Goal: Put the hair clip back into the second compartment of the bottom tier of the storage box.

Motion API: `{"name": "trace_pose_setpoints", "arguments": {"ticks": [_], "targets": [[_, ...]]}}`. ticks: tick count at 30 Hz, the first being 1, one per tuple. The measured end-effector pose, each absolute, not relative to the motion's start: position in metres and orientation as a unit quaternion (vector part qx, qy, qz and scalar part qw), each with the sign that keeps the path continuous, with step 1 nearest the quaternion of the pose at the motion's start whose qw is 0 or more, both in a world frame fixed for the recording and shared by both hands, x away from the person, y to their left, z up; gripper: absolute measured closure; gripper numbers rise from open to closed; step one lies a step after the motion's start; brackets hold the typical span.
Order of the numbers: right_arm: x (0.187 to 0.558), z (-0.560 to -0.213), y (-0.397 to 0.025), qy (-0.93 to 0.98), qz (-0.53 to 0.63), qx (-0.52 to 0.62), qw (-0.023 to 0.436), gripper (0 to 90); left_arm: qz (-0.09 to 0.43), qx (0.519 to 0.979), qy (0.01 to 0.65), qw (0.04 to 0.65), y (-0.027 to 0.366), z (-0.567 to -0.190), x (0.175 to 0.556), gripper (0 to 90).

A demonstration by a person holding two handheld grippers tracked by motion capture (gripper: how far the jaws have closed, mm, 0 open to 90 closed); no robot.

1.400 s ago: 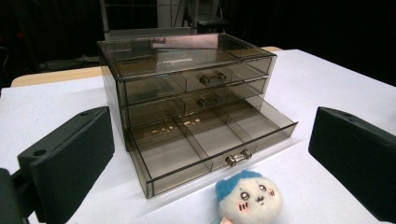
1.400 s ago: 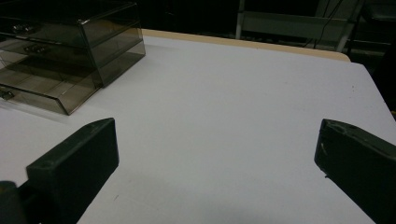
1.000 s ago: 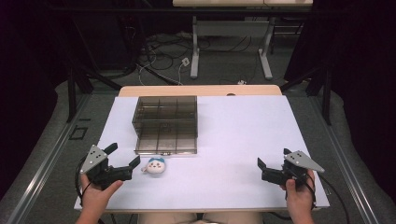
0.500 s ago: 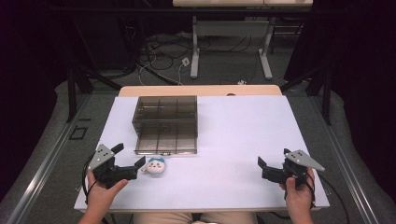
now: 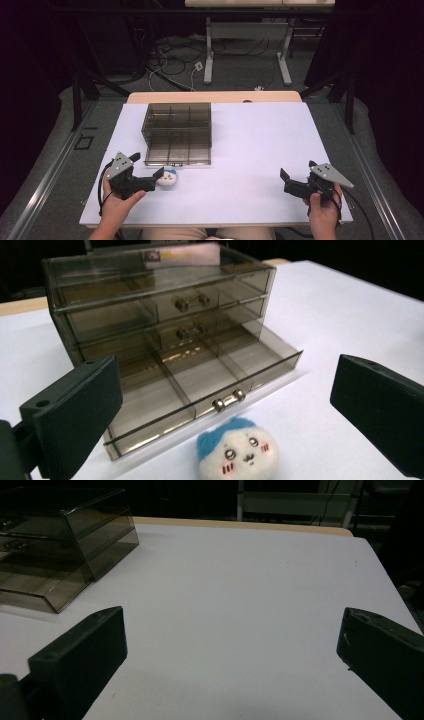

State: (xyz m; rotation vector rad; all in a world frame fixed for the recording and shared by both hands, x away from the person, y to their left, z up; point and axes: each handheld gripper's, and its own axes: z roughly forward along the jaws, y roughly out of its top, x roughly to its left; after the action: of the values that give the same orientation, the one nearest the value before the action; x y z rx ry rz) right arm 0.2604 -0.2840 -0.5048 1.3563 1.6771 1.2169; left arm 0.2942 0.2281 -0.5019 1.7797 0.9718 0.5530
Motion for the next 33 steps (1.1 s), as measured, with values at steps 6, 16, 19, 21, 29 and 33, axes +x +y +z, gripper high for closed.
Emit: {"name": "trace_pose_setpoints", "arguments": {"ticks": [6,16,19,21,29,33], "targets": [[0.265,-0.506,-0.28,0.647,0.461,0.514,0.324,0.0,0.22,0.748,0.411,0.473,0.226,-0.506,0.294,0.8],[0.264,-0.509,-0.281,0.643,0.463,0.518,0.322,0.0,0.198,0.779,0.409,0.433,0.213,-0.513,0.297,3.0],[0.266,-0.507,-0.28,0.643,0.465,0.516,0.323,0.0,0.194,0.789,0.407,0.418,0.21,-0.516,0.298,3.6],[0.268,-0.507,-0.279,0.643,0.468,0.514,0.322,0.0,0.196,0.791,0.407,0.412,0.209,-0.518,0.298,5.4],[0.266,-0.51,-0.278,0.65,0.462,0.511,0.32,0.0,0.189,0.802,0.405,0.397,0.204,-0.524,0.306,12.0],[0.263,-0.51,-0.282,0.646,0.462,0.515,0.324,0.0,0.179,0.817,0.395,0.38,0.2,-0.527,0.311,12.1]]}}
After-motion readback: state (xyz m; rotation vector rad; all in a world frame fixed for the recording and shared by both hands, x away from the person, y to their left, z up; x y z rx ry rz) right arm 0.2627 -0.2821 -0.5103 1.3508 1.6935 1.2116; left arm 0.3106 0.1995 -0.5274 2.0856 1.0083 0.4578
